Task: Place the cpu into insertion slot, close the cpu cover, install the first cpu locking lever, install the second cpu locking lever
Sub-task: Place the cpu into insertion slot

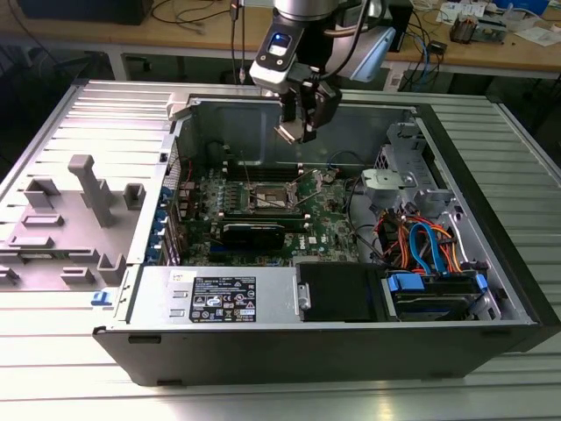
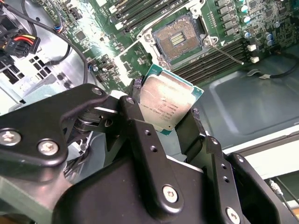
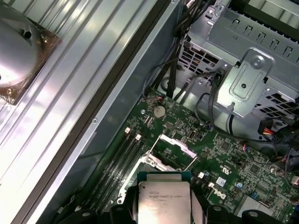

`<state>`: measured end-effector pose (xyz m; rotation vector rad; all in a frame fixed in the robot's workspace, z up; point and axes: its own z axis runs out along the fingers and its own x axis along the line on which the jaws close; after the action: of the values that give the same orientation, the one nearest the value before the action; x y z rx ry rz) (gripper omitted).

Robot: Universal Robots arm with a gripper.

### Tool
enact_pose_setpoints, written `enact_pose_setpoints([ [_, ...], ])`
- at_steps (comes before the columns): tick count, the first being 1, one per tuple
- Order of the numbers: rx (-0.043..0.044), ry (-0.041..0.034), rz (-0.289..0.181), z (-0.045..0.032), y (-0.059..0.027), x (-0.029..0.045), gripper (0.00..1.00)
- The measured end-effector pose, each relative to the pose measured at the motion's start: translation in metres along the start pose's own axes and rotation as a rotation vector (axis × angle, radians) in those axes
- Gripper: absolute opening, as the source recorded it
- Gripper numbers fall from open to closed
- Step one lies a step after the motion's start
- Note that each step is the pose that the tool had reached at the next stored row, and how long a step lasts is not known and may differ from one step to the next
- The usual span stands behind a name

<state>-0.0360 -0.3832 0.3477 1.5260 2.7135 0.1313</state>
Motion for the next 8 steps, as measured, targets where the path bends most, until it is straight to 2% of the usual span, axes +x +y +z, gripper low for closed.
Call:
enact_pose_setpoints([
  [8, -0.0009, -0.0036, 0.042, 0.0003, -0.0001, 0.0, 0.55],
])
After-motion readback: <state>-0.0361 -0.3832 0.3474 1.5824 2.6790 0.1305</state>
